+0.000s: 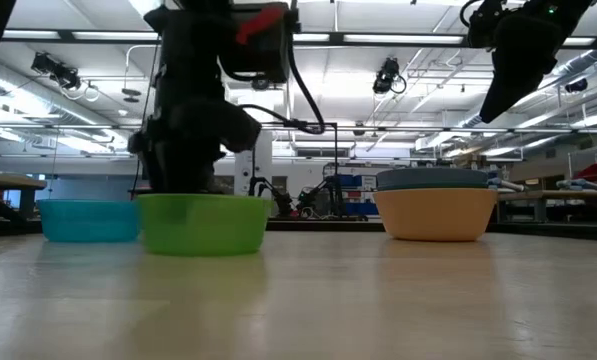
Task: Nest bowls inside each other
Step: Stack the green bowl on the top red bowl
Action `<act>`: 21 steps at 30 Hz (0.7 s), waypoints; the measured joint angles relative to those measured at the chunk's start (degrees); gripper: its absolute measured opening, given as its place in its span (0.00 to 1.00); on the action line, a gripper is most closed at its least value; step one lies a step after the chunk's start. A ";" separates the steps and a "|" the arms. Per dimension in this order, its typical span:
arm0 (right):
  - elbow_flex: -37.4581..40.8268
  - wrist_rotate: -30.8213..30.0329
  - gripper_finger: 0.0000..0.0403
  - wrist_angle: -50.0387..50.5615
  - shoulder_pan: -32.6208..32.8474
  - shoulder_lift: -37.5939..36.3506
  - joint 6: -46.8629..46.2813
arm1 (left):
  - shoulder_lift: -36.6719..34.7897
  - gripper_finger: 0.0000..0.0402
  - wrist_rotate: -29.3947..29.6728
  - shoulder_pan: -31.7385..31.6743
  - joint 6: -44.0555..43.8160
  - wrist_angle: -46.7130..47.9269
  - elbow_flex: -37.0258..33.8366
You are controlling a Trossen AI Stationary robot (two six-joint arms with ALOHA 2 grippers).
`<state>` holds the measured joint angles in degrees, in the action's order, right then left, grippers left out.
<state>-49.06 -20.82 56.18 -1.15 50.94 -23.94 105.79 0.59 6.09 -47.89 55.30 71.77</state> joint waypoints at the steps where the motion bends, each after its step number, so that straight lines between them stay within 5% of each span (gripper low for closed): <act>1: 0.00 0.00 0.36 0.02 0.00 0.02 0.00 | 0.46 0.36 -0.33 0.00 0.50 -0.69 0.00; 8: 0.00 0.00 0.36 0.04 0.00 0.01 0.19 | 0.17 0.03 0.27 0.02 5.05 -2.46 3.62; 16: 0.00 -7.10 0.35 -2.47 1.76 -4.03 3.54 | -1.10 0.01 14.20 -5.18 19.70 -10.41 21.20; 21: -0.02 -8.91 0.34 -7.07 5.03 -13.08 4.24 | -0.12 0.01 13.71 -13.21 30.30 -24.97 24.81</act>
<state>-49.08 -29.73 49.12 3.88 37.86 -19.70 105.67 14.31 -7.12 -17.59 30.32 96.58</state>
